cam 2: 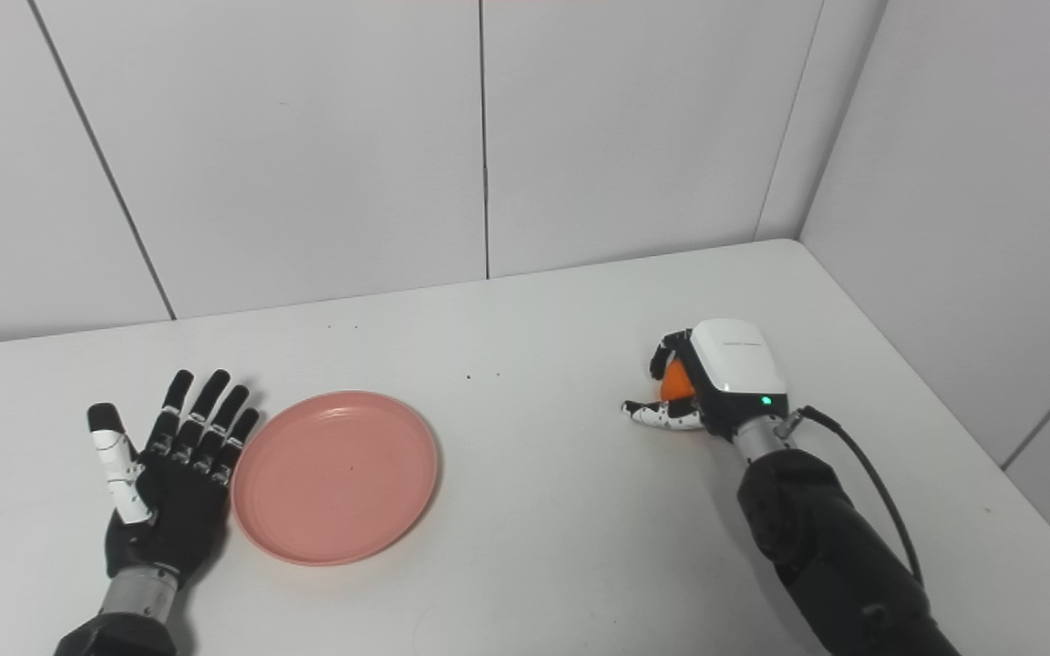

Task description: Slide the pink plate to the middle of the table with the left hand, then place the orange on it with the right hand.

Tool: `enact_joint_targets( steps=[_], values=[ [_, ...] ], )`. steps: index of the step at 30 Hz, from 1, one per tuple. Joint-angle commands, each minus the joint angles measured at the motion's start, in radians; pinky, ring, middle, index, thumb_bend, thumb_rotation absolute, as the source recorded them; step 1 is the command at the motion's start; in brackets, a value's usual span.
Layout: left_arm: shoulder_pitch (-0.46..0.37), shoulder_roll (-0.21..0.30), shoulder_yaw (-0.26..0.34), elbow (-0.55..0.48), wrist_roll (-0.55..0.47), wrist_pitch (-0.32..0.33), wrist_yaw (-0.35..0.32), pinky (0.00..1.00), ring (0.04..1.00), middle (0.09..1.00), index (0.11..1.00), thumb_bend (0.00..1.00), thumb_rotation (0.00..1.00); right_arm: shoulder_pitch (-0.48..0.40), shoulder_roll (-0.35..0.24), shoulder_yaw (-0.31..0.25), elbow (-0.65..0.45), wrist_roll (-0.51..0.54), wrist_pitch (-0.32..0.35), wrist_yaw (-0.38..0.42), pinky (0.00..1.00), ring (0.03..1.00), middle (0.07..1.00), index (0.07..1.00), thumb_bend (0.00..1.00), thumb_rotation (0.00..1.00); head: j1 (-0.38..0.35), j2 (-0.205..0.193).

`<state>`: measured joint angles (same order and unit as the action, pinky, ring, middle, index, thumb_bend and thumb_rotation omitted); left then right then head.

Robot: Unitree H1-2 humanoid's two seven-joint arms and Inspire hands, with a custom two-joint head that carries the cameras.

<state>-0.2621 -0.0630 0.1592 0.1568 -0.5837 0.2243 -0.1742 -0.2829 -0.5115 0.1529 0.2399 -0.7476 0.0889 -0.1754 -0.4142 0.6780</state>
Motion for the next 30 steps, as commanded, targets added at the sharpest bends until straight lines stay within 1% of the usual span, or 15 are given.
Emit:
enact_joint_targets(
  steps=[1,3,6,10,12,16,19,22,23,24,25,28,30],
  values=[
    [0.043,0.005,0.002,0.034,0.018,0.08,0.045,0.96,0.91,0.896,1.0,0.88,0.79,0.015,-0.007,0.015,0.009,0.016,-0.044,0.014,0.22,0.272,0.336,0.409,0.54,0.26,0.0,-0.002],
    [0.042,0.004,0.003,0.035,0.018,0.08,0.044,0.95,0.909,0.895,1.0,0.88,0.78,0.015,-0.011,0.015,0.005,0.024,-0.056,0.007,0.22,0.272,0.335,0.41,0.54,0.25,0.001,-0.001],
    [0.041,0.005,-0.002,0.036,0.024,0.078,0.042,0.94,0.908,0.893,1.0,0.87,0.79,0.015,-0.019,0.014,-0.025,0.035,-0.047,0.029,0.24,0.283,0.349,0.426,0.54,0.25,0.001,-0.001],
    [0.04,0.004,-0.006,0.034,0.027,0.077,0.043,0.93,0.906,0.893,1.0,0.87,0.8,0.014,-0.03,0.011,-0.054,0.049,-0.056,0.043,0.23,0.279,0.345,0.415,0.54,0.26,0.005,-0.001],
    [0.04,0.003,-0.007,0.032,0.027,0.077,0.044,0.93,0.906,0.893,1.0,0.87,0.79,0.012,-0.034,0.005,-0.085,0.054,-0.049,0.058,0.23,0.275,0.342,0.409,0.55,0.27,0.008,0.0],
    [0.041,-0.001,-0.01,0.031,0.03,0.075,0.048,0.93,0.901,0.893,1.0,0.87,0.79,0.003,-0.042,-0.01,-0.164,0.05,-0.017,0.113,0.24,0.286,0.352,0.421,0.55,0.28,0.021,0.0],
    [0.044,-0.005,-0.014,0.027,0.036,0.071,0.05,0.92,0.903,0.897,1.0,0.87,0.8,-0.007,-0.043,-0.029,-0.222,0.047,-0.004,0.149,0.23,0.276,0.343,0.404,0.55,0.32,0.03,-0.001],
    [0.048,-0.012,-0.019,0.022,0.042,0.07,0.06,0.93,0.903,0.89,1.0,0.87,0.79,-0.023,-0.025,-0.04,-0.295,0.037,0.0,0.168,0.23,0.28,0.347,0.406,0.55,0.29,0.048,-0.001],
    [0.049,-0.014,-0.021,0.021,0.044,0.069,0.062,0.94,0.905,0.891,1.0,0.87,0.8,-0.027,-0.018,-0.042,-0.313,0.034,-0.002,0.172,0.22,0.269,0.337,0.395,0.56,0.25,0.05,0.0],
    [0.053,-0.018,-0.025,0.014,0.048,0.068,0.066,0.94,0.906,0.891,1.0,0.87,0.8,-0.032,-0.008,-0.042,-0.342,0.031,0.011,0.188,0.22,0.266,0.333,0.391,0.56,0.24,0.064,0.001],
    [0.055,-0.022,-0.027,0.01,0.051,0.067,0.068,0.94,0.904,0.888,1.0,0.87,0.79,-0.035,0.0,-0.043,-0.361,0.029,0.02,0.201,0.22,0.264,0.335,0.399,0.55,0.26,0.064,0.001],
    [0.064,-0.035,-0.037,-0.007,0.061,0.068,0.078,0.93,0.899,0.886,1.0,0.87,0.79,-0.05,0.02,-0.041,-0.426,0.023,0.051,0.251,0.23,0.277,0.352,0.42,0.56,0.32,0.096,0.009],
    [0.066,-0.045,-0.04,-0.009,0.063,0.07,0.085,0.94,0.898,0.889,1.0,0.87,0.79,-0.067,0.037,-0.035,-0.458,0.023,0.046,0.268,0.24,0.287,0.364,0.439,0.55,0.3,0.112,0.01]
  ],
)
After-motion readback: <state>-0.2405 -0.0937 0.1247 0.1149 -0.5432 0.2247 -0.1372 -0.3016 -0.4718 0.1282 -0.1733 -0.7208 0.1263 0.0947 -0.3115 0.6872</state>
